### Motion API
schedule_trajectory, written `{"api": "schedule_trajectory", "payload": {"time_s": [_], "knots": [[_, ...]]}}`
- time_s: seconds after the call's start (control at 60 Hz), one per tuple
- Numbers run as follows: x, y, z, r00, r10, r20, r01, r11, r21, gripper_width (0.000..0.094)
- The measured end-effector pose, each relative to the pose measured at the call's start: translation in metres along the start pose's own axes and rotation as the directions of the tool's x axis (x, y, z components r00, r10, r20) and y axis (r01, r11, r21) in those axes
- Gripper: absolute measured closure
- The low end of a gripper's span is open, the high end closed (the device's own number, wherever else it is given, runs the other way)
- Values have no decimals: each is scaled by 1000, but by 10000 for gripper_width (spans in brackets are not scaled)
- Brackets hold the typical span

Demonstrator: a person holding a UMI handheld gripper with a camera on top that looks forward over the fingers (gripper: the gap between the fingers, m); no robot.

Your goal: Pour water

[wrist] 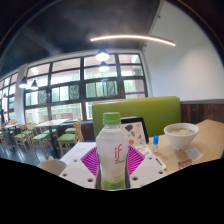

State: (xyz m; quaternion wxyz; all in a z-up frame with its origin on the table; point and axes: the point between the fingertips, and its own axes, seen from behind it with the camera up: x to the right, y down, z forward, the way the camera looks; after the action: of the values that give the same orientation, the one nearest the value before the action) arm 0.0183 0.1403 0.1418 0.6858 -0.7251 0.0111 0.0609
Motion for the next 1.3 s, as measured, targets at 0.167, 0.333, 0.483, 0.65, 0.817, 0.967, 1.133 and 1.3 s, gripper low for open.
{"api": "schedule_trajectory", "payload": {"time_s": [0.167,0.333,0.483,0.65,0.817,0.967,1.133,1.3], "knots": [[-9,46,18,1000,-28,11,28,1000,2,608],[-9,45,13,998,-60,12,60,998,8,585],[-4,46,17,998,-66,17,67,998,-12,483],[-4,35,-16,994,-105,17,106,993,-59,91],[-6,9,-86,990,-138,4,138,989,-57,114],[-12,1,-167,996,-90,6,90,992,-84,115],[-28,-5,-243,998,-48,45,52,996,-76,113],[-26,-7,-283,997,-62,47,65,996,-57,112]]}}
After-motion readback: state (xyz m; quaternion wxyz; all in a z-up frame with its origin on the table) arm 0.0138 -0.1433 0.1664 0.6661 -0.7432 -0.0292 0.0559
